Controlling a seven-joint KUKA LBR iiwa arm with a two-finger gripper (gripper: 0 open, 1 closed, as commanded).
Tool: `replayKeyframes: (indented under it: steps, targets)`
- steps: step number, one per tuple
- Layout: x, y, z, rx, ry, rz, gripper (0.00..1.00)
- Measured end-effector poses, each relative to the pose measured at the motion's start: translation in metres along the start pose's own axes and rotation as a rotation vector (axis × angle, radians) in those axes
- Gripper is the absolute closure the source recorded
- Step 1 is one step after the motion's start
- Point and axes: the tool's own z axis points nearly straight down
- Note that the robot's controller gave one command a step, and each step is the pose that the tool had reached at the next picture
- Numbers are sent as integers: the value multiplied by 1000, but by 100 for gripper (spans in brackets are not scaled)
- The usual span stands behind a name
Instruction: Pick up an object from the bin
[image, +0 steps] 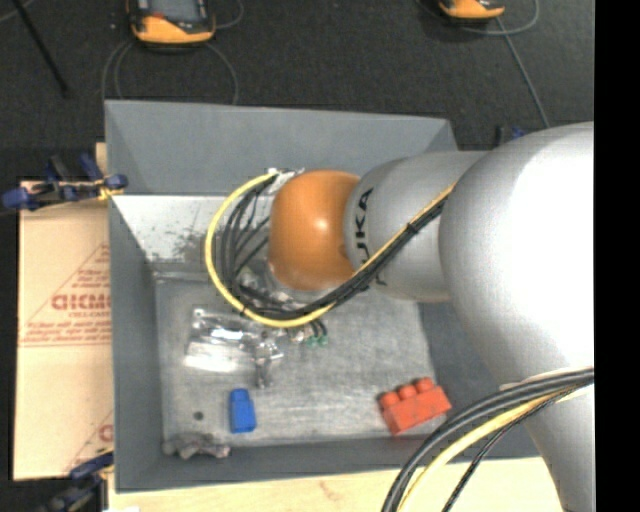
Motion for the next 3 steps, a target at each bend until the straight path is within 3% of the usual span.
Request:
replayKeyframes:
  steps: [1,2,3]
  targets:
    - [-2,0,-2,-1,3,3,0]
    - [-4,-1,-5,0,-4,5,100]
    - [-6,-1,-57,1,4,8,100]
